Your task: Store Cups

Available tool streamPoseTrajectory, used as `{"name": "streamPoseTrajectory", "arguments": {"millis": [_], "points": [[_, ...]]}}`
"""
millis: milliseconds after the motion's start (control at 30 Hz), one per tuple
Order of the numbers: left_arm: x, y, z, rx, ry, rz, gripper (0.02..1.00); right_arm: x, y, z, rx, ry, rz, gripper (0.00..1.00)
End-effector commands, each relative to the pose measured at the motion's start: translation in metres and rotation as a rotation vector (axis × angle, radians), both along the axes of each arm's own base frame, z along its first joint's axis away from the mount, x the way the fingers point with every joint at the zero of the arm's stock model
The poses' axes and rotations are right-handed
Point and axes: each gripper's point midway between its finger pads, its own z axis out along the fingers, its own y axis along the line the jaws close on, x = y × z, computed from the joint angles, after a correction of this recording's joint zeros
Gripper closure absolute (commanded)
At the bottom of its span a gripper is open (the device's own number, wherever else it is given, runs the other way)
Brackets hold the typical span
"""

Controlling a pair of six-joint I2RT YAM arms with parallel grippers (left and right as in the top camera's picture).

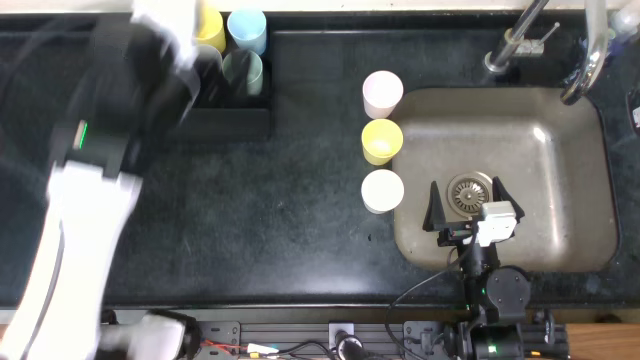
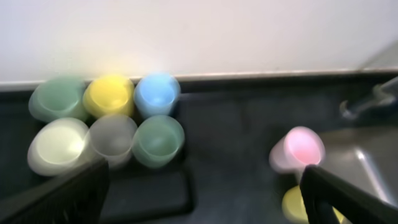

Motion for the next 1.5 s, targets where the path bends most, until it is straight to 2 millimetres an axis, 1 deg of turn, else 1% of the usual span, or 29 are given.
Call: {"name": "streamPoseTrajectory", "arguments": {"millis": [33, 100, 233, 300, 367, 467, 533, 633, 767, 1000, 1167, 1333, 1500], "points": [[0.041, -0.077, -0.018, 0.0, 0.145, -0.09, 0.018, 0.0, -0.001, -0.004, 0.006, 0.001, -0.002, 0.003], [0.047, -0.108, -0.044, 0.018, 0.243, -0.102, 0.018, 0.0, -0.001, -0.004, 0.006, 0.001, -0.002, 0.005], [0.046, -0.155, -0.1, 0.089, 0.362, -0.116, 0.02, 0.0, -0.001, -0.004, 0.006, 0.001, -0.002, 0.003], [0.046, -0.17, -0.117, 0.102, 0.379, -0.125, 0.018, 0.0, -0.001, -0.004, 0.006, 0.001, -0.002, 0.003], [0.046, -0.179, -0.131, 0.089, 0.409, -0.103, 0.018, 0.0, -0.001, -0.004, 0.006, 0.001, -0.002, 0.003], [0.047, -0.182, -0.149, 0.076, 0.456, -0.066, 0.018, 0.0, -0.001, -0.004, 0.006, 0.001, -0.002, 0.003], [0.047, -0.183, -0.157, 0.067, 0.476, -0.049, 0.02, 0.0, -0.001, -0.004, 0.006, 0.001, -0.002, 0.003], [0.046, -0.188, -0.164, 0.059, 0.498, -0.062, 0.018, 0.0, -0.001, -0.004, 0.006, 0.001, -0.002, 0.003], [0.048, -0.189, -0.173, 0.062, 0.508, -0.062, 0.018, 0.0, -0.001, -0.004, 0.006, 0.001, -0.002, 0.003], [0.049, -0.182, -0.188, 0.075, 0.552, -0.034, 0.018, 0.0, -0.001, -0.004, 0.006, 0.001, -0.002, 0.003], [0.047, -0.182, -0.196, 0.081, 0.573, -0.036, 0.018, 0.0, -0.001, -0.004, 0.006, 0.001, -0.002, 0.005], [0.047, -0.183, -0.211, 0.09, 0.602, -0.029, 0.018, 0.0, -0.001, -0.004, 0.006, 0.001, -0.002, 0.005], [0.046, -0.184, -0.215, 0.089, 0.612, -0.032, 0.018, 0.0, -0.001, -0.004, 0.006, 0.001, -0.002, 0.003]]}}
